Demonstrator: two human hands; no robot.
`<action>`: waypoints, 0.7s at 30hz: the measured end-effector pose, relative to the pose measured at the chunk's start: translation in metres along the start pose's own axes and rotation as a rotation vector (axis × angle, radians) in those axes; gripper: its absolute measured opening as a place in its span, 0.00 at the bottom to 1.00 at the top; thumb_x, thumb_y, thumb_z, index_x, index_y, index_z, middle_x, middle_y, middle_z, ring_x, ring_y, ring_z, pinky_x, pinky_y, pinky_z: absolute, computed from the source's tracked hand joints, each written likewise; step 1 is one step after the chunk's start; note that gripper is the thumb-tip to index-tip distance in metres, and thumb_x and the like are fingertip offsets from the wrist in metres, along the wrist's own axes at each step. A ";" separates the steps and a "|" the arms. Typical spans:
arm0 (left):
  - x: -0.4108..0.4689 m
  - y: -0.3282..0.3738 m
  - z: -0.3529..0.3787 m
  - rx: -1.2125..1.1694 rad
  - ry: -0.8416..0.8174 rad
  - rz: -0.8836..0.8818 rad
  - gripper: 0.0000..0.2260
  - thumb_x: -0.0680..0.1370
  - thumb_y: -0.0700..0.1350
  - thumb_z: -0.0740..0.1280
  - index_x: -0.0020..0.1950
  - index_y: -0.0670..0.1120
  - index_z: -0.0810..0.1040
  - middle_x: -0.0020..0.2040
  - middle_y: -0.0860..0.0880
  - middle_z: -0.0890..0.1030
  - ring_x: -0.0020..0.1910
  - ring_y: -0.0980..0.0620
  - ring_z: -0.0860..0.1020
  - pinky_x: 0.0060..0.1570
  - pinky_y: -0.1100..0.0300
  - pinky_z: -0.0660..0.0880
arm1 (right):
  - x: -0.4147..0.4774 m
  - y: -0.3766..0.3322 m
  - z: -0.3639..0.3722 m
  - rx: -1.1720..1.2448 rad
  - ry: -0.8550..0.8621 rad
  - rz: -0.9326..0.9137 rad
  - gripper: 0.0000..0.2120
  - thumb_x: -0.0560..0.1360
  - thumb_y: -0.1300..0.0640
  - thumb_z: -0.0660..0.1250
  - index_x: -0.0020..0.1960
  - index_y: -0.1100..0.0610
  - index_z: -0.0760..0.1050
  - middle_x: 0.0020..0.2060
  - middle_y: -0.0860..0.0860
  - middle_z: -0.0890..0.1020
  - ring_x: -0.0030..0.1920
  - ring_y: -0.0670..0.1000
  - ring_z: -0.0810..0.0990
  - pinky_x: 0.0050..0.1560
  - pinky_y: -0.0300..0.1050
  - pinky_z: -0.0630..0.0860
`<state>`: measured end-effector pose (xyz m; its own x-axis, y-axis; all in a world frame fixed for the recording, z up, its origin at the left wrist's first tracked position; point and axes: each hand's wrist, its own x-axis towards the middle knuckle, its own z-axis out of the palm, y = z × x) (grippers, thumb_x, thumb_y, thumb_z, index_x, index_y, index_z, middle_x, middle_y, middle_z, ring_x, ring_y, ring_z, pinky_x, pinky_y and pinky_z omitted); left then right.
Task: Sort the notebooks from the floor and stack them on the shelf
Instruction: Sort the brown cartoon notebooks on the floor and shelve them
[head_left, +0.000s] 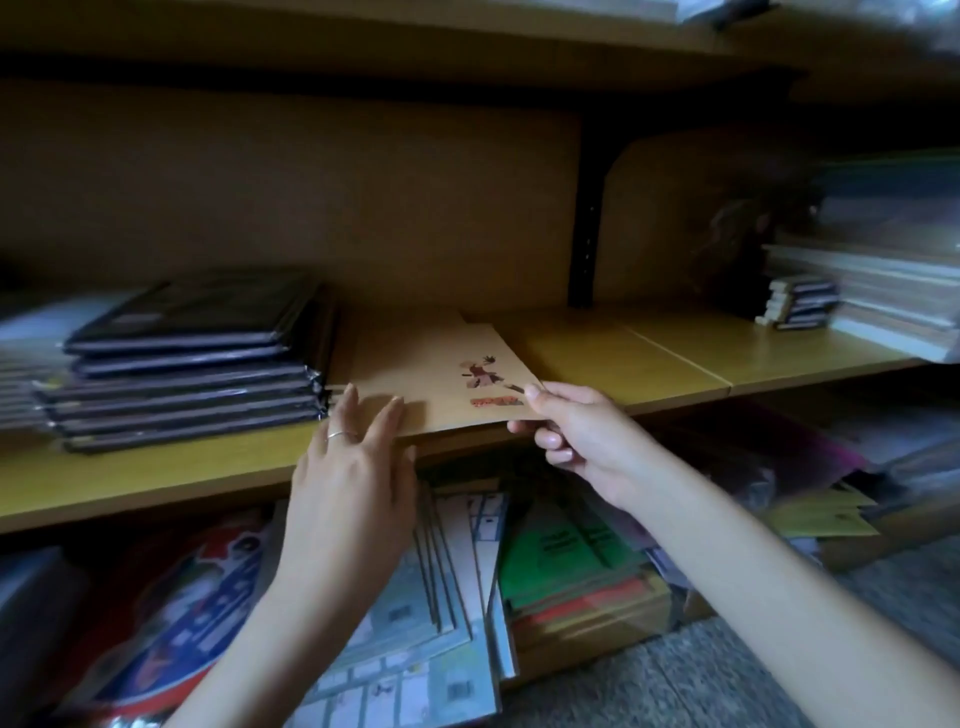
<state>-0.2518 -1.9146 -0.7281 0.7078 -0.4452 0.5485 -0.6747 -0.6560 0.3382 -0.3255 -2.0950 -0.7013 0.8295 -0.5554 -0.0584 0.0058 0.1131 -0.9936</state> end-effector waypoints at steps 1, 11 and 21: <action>0.001 -0.003 0.002 0.008 0.016 0.002 0.20 0.78 0.45 0.62 0.70 0.46 0.70 0.72 0.36 0.65 0.70 0.36 0.65 0.66 0.41 0.65 | 0.003 -0.001 0.004 -0.008 0.008 0.005 0.19 0.78 0.56 0.62 0.68 0.58 0.68 0.35 0.52 0.82 0.23 0.42 0.66 0.21 0.31 0.62; 0.016 -0.003 0.021 0.121 0.043 0.328 0.21 0.76 0.56 0.55 0.62 0.47 0.76 0.68 0.46 0.73 0.72 0.48 0.65 0.72 0.49 0.58 | 0.026 -0.007 0.016 -0.175 0.132 -0.110 0.23 0.78 0.62 0.62 0.72 0.55 0.62 0.47 0.51 0.83 0.30 0.44 0.71 0.23 0.31 0.65; 0.041 -0.011 0.034 0.288 -0.082 0.158 0.37 0.73 0.67 0.35 0.76 0.51 0.55 0.76 0.49 0.58 0.76 0.50 0.56 0.71 0.50 0.55 | 0.051 -0.001 0.019 -0.552 0.280 -0.314 0.15 0.78 0.61 0.62 0.63 0.49 0.73 0.54 0.47 0.78 0.49 0.45 0.77 0.43 0.36 0.75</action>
<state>-0.2085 -1.9462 -0.7357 0.6216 -0.5951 0.5093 -0.6990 -0.7149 0.0178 -0.2721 -2.1078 -0.7011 0.6596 -0.6929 0.2912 -0.1245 -0.4827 -0.8669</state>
